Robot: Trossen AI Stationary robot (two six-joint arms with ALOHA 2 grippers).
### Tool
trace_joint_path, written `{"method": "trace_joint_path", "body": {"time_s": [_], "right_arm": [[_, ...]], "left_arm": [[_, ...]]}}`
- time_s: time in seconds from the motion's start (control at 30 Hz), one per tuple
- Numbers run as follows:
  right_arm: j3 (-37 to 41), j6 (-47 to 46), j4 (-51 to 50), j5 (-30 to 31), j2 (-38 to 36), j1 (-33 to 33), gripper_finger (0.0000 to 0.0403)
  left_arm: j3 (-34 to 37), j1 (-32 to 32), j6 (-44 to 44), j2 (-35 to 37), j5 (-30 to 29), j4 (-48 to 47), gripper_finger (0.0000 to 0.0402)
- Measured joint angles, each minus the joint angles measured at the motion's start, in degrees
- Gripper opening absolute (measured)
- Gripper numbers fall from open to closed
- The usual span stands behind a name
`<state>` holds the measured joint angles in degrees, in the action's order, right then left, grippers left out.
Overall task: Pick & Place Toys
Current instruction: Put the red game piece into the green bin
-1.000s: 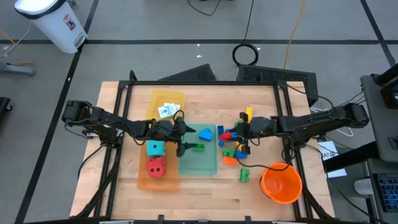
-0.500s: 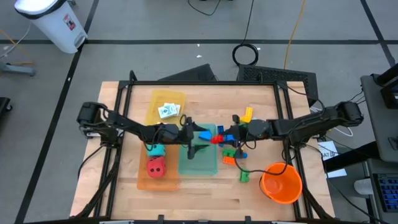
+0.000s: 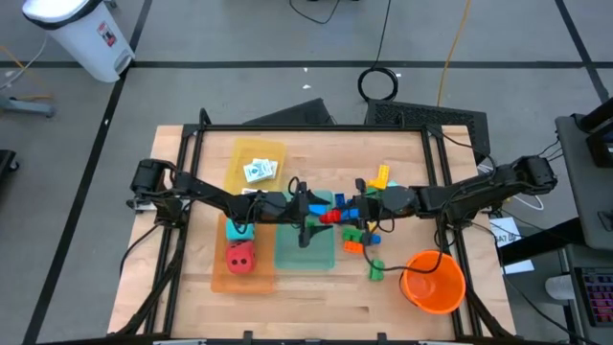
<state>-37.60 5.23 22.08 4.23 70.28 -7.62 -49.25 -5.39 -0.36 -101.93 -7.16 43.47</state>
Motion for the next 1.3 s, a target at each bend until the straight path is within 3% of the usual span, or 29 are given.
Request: {"method": "trace_joint_path", "body": {"time_s": [0.23,0.33,0.63,0.9,1.13,1.3], "right_arm": [[0.0,0.2,1.3,0.0,1.0,0.0,0.0091],[0.0,0.2,2.2,0.0,1.4,0.0,0.0091],[0.0,0.8,2.1,0.2,1.8,0.0,0.0091],[0.0,0.9,1.6,0.3,1.7,0.0,0.0098],[0.0,0.1,-3.4,0.0,-1.9,-0.1,0.0161],[0.0,0.0,-8.0,0.3,-6.0,0.0,0.0195]], "left_arm": [[0.0,0.0,-0.1,0.0,-0.4,0.4,0.0338],[0.0,0.0,-0.2,0.0,-0.4,0.2,0.0316],[0.0,0.0,-0.9,0.0,1.4,0.0,0.0140],[0.0,0.2,-1.0,0.6,1.5,-0.8,0.0136],[-0.1,-0.2,-2.3,9.5,0.2,-17.9,0.0136],[-0.1,-1.7,-6.5,14.8,-7.1,-36.1,0.0136]]}}
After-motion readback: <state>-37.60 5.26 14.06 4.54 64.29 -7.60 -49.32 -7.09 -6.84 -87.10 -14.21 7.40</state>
